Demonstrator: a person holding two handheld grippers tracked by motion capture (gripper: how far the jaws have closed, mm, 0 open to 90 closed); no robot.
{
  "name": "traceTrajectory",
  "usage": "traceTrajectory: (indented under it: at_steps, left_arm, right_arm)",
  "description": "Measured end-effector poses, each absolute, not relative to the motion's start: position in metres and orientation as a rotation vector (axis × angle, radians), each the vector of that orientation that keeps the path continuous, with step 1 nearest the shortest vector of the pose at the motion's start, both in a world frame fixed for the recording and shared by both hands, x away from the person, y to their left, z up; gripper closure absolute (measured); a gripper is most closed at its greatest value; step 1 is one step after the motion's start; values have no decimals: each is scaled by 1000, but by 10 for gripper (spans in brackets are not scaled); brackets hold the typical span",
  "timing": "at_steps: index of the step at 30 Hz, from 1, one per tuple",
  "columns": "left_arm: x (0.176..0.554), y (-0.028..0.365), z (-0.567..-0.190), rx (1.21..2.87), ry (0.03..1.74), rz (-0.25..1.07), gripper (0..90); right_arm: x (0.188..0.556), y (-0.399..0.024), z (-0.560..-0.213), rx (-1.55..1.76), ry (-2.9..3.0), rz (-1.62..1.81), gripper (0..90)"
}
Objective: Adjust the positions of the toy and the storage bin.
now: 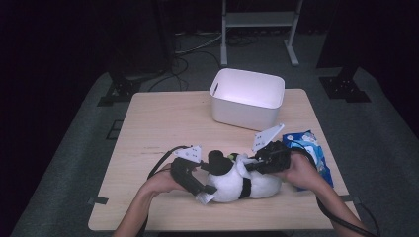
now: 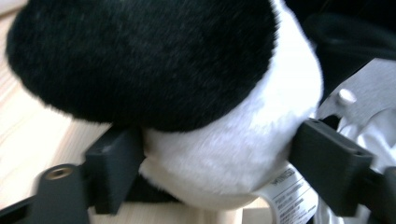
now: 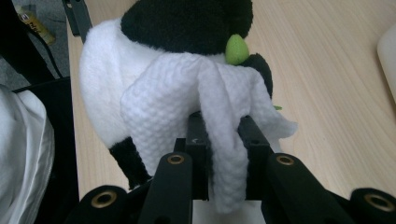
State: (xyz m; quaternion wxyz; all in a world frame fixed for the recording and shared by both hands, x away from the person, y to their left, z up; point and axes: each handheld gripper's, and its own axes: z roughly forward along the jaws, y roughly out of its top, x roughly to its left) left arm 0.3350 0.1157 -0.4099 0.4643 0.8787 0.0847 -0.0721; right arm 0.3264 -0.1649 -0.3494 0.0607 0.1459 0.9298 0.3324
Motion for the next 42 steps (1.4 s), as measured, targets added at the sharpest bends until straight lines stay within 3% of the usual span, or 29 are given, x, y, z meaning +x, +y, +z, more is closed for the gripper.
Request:
traceTrajectory:
  at_steps: [12,32,42]
  left_arm:
    - [341,122,-393,2090,225,-147,240]
    - [344,125,-355,2161,205,-44,254]
    - [346,104,-348,2162,187,-26,247]
  right_arm:
    - [328,-160,-339,434,2785,1057,780]
    - [327,-124,-309,306,2735,1076,783]
    - [323,-143,-310,343,2704,1015,784]
